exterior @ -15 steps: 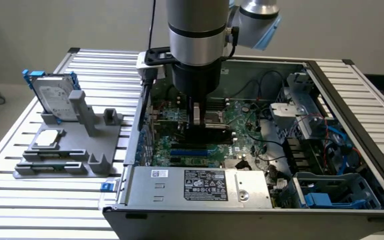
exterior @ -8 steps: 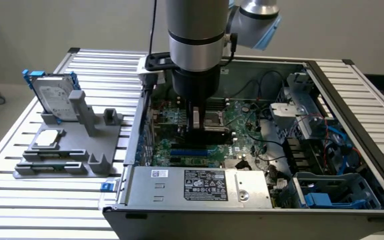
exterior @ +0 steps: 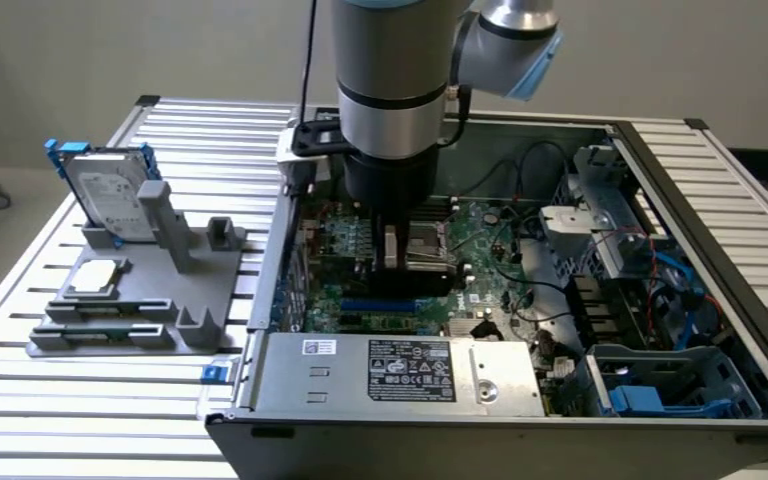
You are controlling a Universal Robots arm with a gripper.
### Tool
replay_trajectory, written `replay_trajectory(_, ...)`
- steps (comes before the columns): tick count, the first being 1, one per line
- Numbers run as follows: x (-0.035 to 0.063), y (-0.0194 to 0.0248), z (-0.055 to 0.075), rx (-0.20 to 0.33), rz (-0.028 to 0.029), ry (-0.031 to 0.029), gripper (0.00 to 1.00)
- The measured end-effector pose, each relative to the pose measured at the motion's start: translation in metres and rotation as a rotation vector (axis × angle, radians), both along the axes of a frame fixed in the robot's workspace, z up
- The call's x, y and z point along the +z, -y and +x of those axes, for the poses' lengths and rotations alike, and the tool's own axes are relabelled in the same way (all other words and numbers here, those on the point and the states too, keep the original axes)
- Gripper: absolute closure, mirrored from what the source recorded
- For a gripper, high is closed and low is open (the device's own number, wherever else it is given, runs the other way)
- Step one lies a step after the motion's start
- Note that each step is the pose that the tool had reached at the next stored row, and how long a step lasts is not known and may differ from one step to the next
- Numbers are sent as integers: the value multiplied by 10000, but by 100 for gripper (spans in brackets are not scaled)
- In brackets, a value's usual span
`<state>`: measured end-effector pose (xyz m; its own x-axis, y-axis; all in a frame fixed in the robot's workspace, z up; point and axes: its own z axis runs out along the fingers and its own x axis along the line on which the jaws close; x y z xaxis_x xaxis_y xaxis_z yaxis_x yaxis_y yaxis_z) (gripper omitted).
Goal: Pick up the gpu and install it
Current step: 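Insert the gpu into the slot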
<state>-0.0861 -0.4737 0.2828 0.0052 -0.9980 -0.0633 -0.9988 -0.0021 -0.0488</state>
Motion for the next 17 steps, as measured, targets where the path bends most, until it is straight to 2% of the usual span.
replay_trajectory(2,-24,0,0,-8,1,-42,74)
replay_trajectory(6,-42,4,0,-13,-1,-198,74)
replay_trajectory(13,-48,8,0,-44,0,-214,74)
replay_trajectory(17,-64,8,0,-286,3,-214,74)
